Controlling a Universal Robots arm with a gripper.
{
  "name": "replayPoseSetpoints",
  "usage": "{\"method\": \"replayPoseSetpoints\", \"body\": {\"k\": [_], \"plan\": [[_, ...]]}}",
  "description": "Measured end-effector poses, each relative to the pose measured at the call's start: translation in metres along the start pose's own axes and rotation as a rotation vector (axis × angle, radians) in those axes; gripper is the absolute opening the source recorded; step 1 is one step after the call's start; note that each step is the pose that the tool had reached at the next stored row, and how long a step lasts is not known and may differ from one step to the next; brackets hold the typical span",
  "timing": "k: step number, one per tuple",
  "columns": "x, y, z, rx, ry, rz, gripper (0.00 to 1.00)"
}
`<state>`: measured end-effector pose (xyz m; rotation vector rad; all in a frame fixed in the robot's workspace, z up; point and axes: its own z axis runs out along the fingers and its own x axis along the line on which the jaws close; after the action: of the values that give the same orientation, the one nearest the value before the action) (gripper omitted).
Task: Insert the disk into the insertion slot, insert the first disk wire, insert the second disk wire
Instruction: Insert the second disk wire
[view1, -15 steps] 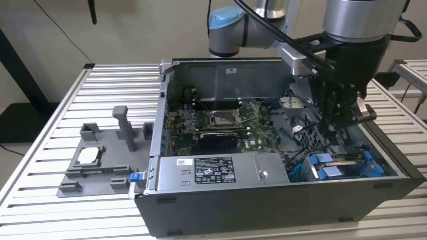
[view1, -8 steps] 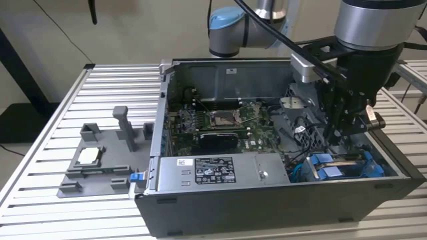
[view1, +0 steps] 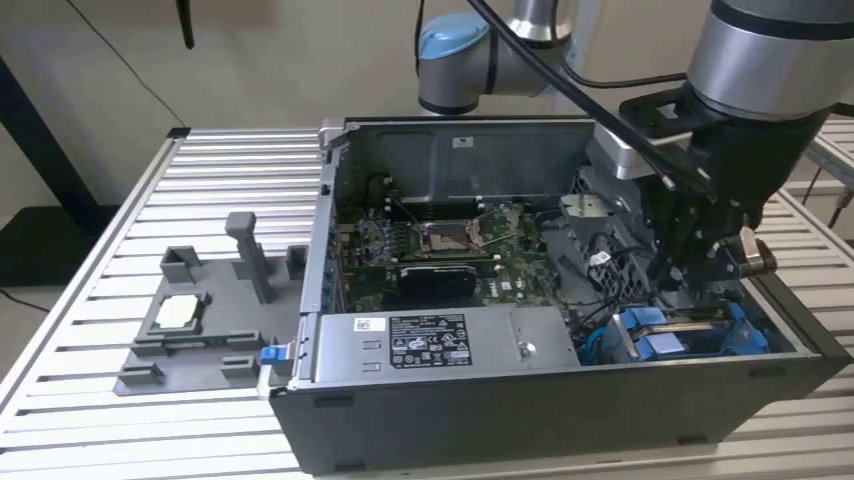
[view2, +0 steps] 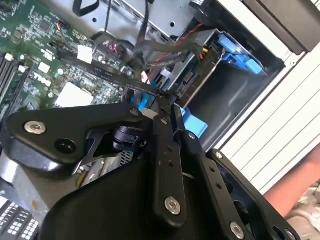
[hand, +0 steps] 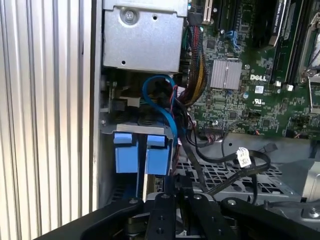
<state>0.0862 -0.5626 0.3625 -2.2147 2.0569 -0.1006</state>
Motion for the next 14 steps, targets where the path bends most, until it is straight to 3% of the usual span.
{"method": "replayPoseSetpoints", "body": {"k": [6,8,12,14], "plan": [[0.0094,-0.0079,0.0035,-0.0379,-0.0135,0.003,0.16],[0.0113,-0.0118,0.0050,-0.0453,-0.0208,0.004,0.16],[0.0144,-0.0208,0.0082,-0.0526,-0.0378,0.006,0.16],[0.0160,-0.0239,0.0094,-0.0610,-0.0465,0.007,0.16]]}}
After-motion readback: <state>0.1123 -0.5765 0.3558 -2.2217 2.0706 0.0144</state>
